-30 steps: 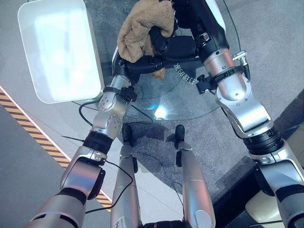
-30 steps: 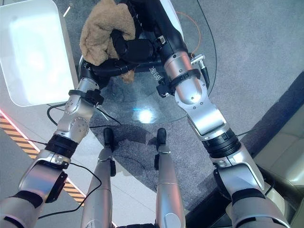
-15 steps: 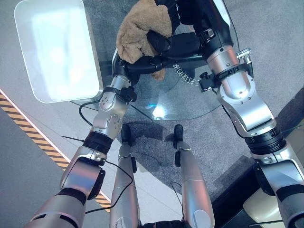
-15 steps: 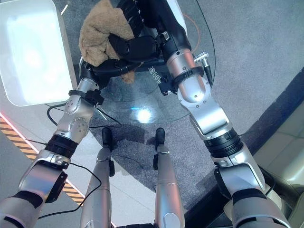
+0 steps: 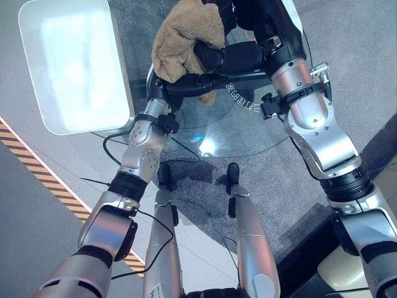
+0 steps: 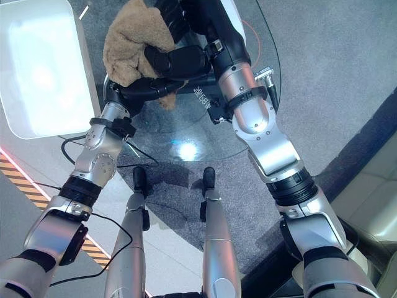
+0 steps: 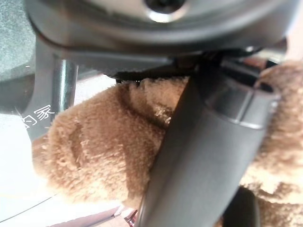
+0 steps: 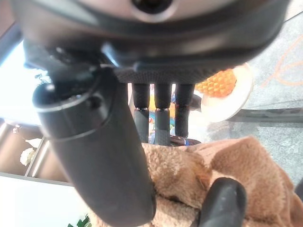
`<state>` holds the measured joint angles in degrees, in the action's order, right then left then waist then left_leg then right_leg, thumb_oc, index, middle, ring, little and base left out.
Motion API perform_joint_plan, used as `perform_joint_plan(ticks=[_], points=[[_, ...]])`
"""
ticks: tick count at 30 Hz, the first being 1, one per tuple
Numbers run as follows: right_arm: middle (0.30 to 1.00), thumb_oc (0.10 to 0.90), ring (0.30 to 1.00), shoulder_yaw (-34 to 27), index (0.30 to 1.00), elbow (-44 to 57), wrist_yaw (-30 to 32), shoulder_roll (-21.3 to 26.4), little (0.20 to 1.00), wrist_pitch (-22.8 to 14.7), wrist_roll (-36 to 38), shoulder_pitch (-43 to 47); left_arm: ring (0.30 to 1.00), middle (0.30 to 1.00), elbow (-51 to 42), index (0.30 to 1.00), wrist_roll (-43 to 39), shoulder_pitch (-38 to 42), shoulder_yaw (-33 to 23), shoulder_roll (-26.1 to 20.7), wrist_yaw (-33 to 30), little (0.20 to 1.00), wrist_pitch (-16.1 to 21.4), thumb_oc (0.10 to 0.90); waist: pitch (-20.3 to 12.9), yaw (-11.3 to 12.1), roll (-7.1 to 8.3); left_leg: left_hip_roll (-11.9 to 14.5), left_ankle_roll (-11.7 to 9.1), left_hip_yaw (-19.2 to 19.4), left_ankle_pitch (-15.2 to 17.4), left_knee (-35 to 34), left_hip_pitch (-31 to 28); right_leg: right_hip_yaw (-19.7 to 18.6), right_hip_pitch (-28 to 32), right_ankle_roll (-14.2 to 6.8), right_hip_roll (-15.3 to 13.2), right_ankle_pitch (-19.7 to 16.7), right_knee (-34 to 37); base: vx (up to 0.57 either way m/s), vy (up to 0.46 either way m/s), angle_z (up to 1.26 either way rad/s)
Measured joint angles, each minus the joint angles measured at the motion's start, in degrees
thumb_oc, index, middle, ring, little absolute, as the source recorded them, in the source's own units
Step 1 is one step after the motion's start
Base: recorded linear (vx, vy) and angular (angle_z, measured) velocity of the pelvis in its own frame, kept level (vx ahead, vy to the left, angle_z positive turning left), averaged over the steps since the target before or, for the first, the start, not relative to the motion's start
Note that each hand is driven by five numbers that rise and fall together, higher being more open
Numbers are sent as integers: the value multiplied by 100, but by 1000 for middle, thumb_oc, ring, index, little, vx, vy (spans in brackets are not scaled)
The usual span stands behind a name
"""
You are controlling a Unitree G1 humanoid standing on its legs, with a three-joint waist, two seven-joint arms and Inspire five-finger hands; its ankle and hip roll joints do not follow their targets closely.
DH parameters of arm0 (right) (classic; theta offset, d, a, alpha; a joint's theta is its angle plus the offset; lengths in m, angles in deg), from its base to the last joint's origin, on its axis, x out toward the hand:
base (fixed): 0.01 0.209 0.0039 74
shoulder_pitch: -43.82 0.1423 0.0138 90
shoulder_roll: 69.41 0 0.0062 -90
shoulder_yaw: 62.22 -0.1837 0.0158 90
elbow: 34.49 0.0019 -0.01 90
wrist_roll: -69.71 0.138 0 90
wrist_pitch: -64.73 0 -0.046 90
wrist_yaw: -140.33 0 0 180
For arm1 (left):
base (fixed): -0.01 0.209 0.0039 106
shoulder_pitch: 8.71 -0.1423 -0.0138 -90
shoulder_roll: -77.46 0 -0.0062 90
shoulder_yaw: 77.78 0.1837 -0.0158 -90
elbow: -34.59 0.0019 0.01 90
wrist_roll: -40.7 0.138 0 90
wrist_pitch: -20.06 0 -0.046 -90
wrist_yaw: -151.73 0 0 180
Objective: Wipe the table with a cloth and put it in the basket.
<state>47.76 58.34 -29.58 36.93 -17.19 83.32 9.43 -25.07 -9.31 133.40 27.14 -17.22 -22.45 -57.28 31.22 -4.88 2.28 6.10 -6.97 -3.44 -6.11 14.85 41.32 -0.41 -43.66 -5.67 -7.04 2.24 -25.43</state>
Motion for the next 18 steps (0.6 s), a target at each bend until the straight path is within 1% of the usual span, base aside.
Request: perform_joint_plan(ticks=[7, 13, 18], points=[[900, 800, 900, -7, 900, 10, 24, 0, 900, -1, 3, 2, 300, 300, 0, 300, -136, -9, -1, 4, 0, 200, -3, 100, 0, -1, 0, 1, 0, 0, 0, 0, 0, 0, 0, 0, 1, 0, -1, 0, 0, 0], [900, 800, 900, -53, 900, 10, 37, 0, 900, -2, 6, 3, 300, 300, 0, 300, -464, -10, -11, 11, 0, 200, -3, 100, 0, 0, 2, 3, 0, 0, 0, 0, 0, 0, 0, 0, 3, 0, -1, 0, 0, 0], [900, 800, 900, -123, 900, 10, 112, 0, 900, -3, 25, 3, 300, 300, 0, 300, -488, -10, -35, 14, -65, 200, -2, 100, 0, -3, 3, 6, 0, 0, 0, 0, 0, 0, 0, 0, 6, 0, -1, 0, 0, 0]])
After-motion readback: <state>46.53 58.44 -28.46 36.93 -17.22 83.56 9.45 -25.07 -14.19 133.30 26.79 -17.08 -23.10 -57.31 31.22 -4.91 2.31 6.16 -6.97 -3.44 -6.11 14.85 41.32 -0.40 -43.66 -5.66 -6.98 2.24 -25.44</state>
